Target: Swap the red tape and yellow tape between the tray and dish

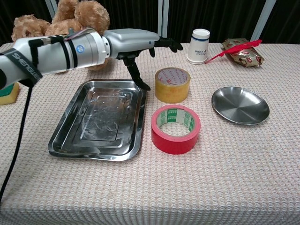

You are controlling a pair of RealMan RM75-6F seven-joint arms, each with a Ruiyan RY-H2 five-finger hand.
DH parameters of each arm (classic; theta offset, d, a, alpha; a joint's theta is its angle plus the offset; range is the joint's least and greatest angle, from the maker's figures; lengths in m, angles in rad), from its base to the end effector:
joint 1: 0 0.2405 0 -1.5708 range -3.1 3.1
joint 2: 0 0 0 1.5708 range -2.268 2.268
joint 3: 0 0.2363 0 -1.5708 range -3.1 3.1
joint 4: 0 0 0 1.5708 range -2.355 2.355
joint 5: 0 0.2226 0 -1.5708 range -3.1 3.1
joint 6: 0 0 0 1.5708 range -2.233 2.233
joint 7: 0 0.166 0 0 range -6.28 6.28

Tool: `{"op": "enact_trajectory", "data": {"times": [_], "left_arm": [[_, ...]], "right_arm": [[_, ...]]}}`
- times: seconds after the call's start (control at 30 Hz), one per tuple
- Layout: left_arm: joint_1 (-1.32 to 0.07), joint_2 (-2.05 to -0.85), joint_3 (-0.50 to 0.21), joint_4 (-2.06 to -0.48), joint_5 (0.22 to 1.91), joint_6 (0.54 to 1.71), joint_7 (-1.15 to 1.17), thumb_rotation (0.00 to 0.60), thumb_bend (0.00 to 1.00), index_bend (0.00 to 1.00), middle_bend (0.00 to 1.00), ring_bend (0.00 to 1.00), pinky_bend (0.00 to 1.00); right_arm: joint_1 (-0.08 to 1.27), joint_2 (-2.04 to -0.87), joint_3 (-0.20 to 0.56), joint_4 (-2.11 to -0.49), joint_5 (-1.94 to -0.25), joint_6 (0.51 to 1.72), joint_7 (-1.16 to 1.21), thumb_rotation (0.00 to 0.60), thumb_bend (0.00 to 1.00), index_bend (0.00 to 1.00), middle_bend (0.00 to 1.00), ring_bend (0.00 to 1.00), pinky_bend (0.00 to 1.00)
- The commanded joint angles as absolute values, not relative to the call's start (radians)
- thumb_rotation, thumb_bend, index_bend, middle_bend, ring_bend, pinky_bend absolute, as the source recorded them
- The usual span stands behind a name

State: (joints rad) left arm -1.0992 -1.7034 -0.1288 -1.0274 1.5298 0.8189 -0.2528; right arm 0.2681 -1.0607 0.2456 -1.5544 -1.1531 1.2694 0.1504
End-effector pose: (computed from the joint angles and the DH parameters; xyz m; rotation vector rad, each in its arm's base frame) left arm -0.0309 0.4056 -0.0790 -2.2559 -0.7308 -1.1531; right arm -0.3091 -0.2989 0.1910 1.1323 -1.0101 0.9876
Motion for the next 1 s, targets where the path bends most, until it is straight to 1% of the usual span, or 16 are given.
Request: {"op": "enact_trajectory", "data": {"times": [0.03, 0.07, 0.17, 0.3, 0.63, 0.83, 1.0], "left_arm": [[-1.01, -1.528, -0.114, -1.293, 1.489, 0.88, -0.137, 0.6, 0.09, 0.07, 0.09, 0.06, 0.24], [-0.998, -1.493, -0.105, -1.363, 1.492, 0.887, -0.111, 0.6, 0.09, 0.07, 0.09, 0.06, 0.24], [-0.986, -1.447, -0.073, -1.479, 1.524, 0.891, -0.05, 0.6, 0.08, 0.07, 0.1, 0.06, 0.24], [-0.995, -1.454, -0.038, -1.524, 1.584, 0.88, 0.01, 0.6, 0.08, 0.07, 0.1, 0.06, 0.23], [-1.02, -1.535, -0.003, -1.454, 1.683, 0.881, 0.084, 0.6, 0.08, 0.07, 0.08, 0.05, 0.2], [-1.051, -1.583, 0.002, -1.386, 1.706, 0.851, 0.079, 0.6, 0.08, 0.07, 0.07, 0.05, 0.2], [-1.093, -1.6, 0.001, -1.358, 1.703, 0.785, 0.07, 0.6, 0.08, 0.07, 0.07, 0.04, 0.2]], "right_arm": [[0.273, -1.061, 0.249, -1.545, -1.15, 1.258, 0.149, 0.6, 0.04, 0.0, 0.0, 0.0, 0.0], [0.275, -1.062, 0.25, -1.544, -1.151, 1.255, 0.148, 0.6, 0.04, 0.0, 0.0, 0.0, 0.0], [0.278, -1.061, 0.251, -1.55, -1.157, 1.253, 0.138, 0.6, 0.04, 0.0, 0.0, 0.0, 0.0], [0.279, -1.051, 0.247, -1.567, -1.168, 1.249, 0.125, 0.6, 0.04, 0.0, 0.0, 0.0, 0.0], [0.284, -1.049, 0.247, -1.57, -1.154, 1.228, 0.104, 0.6, 0.04, 0.0, 0.0, 0.0, 0.0], [0.283, -1.056, 0.246, -1.566, -1.151, 1.225, 0.102, 0.6, 0.04, 0.0, 0.0, 0.0, 0.0], [0.283, -1.058, 0.246, -1.558, -1.148, 1.217, 0.108, 0.6, 0.04, 0.0, 0.0, 0.0, 0.0]]}}
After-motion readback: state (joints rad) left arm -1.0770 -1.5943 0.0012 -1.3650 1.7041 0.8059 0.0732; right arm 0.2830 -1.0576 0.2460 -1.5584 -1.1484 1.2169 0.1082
